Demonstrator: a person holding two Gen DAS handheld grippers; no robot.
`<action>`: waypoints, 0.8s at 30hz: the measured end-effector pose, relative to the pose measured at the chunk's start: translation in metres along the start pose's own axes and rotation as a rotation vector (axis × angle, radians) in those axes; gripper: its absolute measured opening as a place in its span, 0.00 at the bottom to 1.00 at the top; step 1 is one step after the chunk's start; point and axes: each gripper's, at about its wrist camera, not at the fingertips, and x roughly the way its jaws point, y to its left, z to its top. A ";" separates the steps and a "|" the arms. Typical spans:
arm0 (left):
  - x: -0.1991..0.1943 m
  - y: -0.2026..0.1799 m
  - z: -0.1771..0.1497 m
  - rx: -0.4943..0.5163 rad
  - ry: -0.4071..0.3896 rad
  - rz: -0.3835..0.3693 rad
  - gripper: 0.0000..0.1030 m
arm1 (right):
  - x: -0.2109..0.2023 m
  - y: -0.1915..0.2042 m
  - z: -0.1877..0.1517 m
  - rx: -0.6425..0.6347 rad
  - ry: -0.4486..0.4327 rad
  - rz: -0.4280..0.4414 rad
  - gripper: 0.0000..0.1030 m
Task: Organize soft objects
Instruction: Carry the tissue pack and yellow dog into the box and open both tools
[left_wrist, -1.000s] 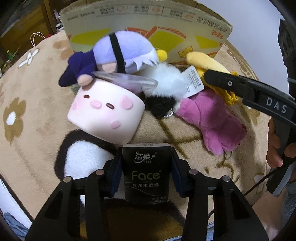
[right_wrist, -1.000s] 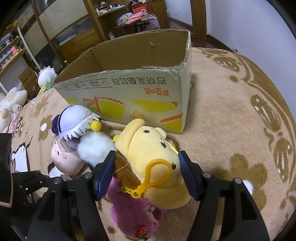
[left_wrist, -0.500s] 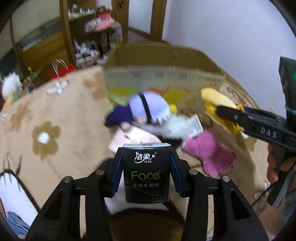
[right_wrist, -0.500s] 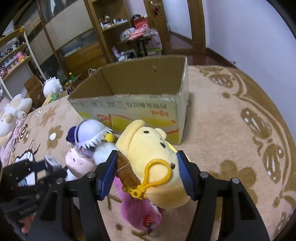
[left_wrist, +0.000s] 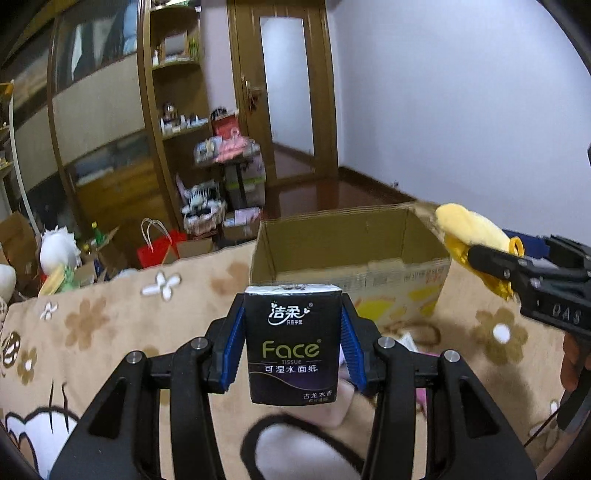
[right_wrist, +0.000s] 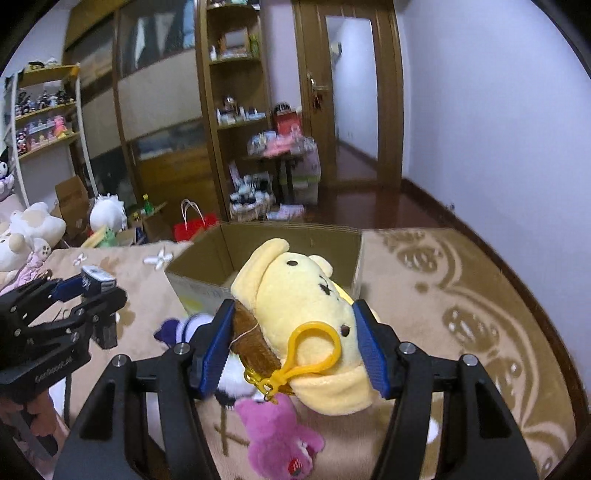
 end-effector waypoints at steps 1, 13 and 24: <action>-0.001 0.001 0.002 0.001 -0.008 0.001 0.44 | -0.001 0.002 0.003 -0.006 -0.013 0.000 0.64; 0.034 0.017 0.046 0.007 -0.059 0.002 0.44 | 0.023 0.002 0.022 -0.050 -0.064 -0.012 0.64; 0.071 0.013 0.069 0.019 -0.072 -0.006 0.44 | 0.046 -0.011 0.041 -0.029 -0.100 0.005 0.64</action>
